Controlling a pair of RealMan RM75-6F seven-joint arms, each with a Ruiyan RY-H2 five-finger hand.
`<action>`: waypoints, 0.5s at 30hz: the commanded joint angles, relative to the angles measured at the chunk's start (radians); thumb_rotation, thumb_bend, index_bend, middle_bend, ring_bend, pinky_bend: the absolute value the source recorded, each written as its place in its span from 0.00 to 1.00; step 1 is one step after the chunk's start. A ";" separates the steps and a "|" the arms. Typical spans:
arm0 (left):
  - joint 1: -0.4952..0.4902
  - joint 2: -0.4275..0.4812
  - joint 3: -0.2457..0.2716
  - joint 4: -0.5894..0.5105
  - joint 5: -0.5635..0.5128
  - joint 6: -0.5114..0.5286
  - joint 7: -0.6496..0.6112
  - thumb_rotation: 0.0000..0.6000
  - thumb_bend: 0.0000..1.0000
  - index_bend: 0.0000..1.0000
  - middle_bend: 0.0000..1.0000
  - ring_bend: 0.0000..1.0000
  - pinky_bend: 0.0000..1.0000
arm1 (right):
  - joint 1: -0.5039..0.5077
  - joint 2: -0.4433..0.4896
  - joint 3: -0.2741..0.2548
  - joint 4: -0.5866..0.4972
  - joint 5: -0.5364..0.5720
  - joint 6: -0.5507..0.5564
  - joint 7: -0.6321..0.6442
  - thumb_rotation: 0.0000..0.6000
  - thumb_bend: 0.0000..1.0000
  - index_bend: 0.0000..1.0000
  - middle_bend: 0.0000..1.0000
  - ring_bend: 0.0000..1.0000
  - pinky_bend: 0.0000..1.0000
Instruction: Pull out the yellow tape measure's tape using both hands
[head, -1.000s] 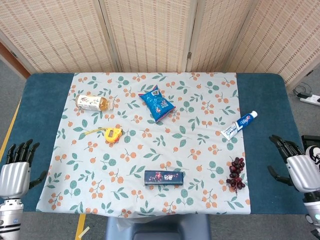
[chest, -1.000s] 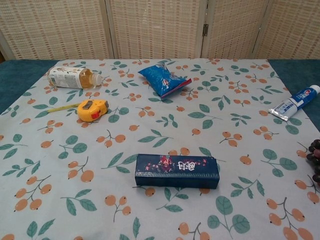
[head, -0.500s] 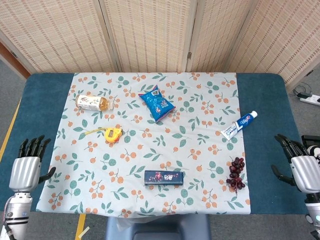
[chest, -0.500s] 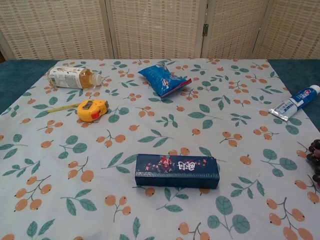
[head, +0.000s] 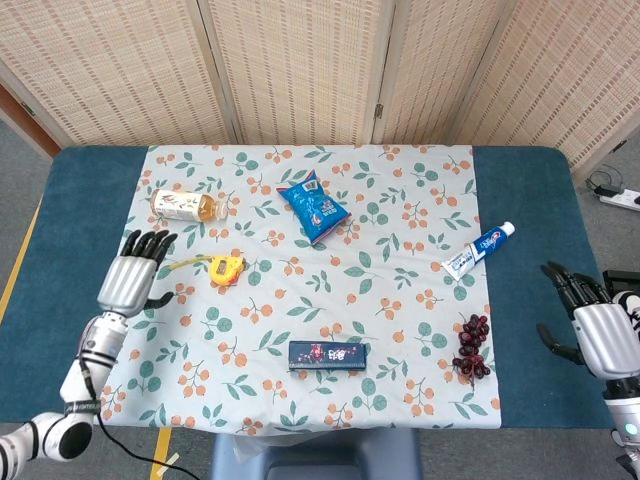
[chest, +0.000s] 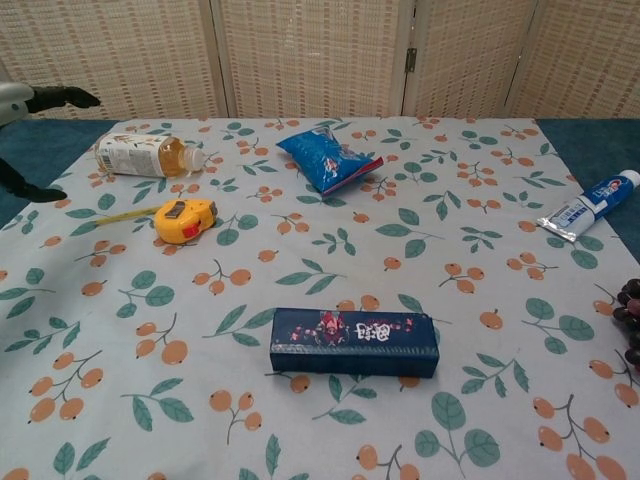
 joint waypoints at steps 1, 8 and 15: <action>-0.087 -0.076 -0.036 0.109 -0.078 -0.099 0.014 1.00 0.26 0.12 0.12 0.11 0.01 | 0.002 0.003 0.000 -0.002 -0.002 -0.001 0.012 1.00 0.41 0.11 0.12 0.20 0.15; -0.182 -0.189 -0.032 0.266 -0.166 -0.210 0.054 1.00 0.26 0.12 0.12 0.11 0.01 | -0.001 0.006 -0.001 -0.009 0.004 -0.001 0.011 1.00 0.41 0.11 0.12 0.20 0.15; -0.213 -0.260 -0.003 0.340 -0.207 -0.230 0.089 1.00 0.26 0.14 0.12 0.11 0.01 | -0.007 0.005 -0.003 -0.004 0.007 0.006 0.020 1.00 0.41 0.11 0.12 0.21 0.15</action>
